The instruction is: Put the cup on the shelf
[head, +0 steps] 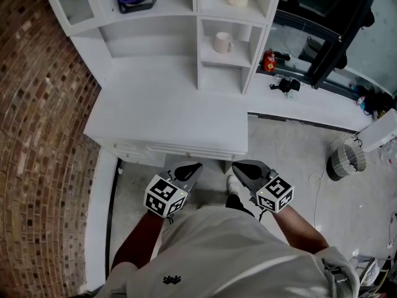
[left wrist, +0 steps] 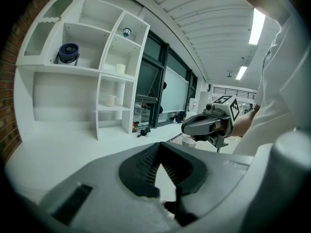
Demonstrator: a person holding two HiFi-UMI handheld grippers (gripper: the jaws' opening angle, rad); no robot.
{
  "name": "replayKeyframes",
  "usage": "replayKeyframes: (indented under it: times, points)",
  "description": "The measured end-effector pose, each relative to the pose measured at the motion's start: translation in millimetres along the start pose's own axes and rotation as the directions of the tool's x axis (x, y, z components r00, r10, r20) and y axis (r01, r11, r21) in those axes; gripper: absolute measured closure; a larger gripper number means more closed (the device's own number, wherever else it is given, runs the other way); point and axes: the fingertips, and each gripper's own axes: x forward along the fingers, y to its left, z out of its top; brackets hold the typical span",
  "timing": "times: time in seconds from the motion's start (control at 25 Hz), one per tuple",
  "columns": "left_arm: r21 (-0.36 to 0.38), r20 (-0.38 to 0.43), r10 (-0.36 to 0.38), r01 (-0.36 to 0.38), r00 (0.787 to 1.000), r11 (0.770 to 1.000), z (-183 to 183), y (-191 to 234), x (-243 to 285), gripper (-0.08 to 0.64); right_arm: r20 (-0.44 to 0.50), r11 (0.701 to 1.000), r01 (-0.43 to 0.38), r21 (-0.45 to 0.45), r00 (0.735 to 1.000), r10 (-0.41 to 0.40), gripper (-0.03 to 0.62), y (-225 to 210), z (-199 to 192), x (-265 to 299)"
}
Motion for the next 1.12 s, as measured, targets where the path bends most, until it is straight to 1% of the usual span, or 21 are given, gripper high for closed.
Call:
replayKeyframes:
  times: [0.52, 1.12]
  points:
    - [-0.009, -0.039, -0.017, 0.016, 0.999, 1.0, -16, -7, 5, 0.554, 0.002, 1.0, 0.003, -0.001, 1.0, -0.003, 0.58, -2, -3, -1]
    - [-0.018, -0.055, -0.026, 0.025, 0.998, 1.0, -20, -10, 13, 0.554, -0.006, 1.0, -0.006, -0.003, 1.0, 0.006, 0.581, -7, -7, -4]
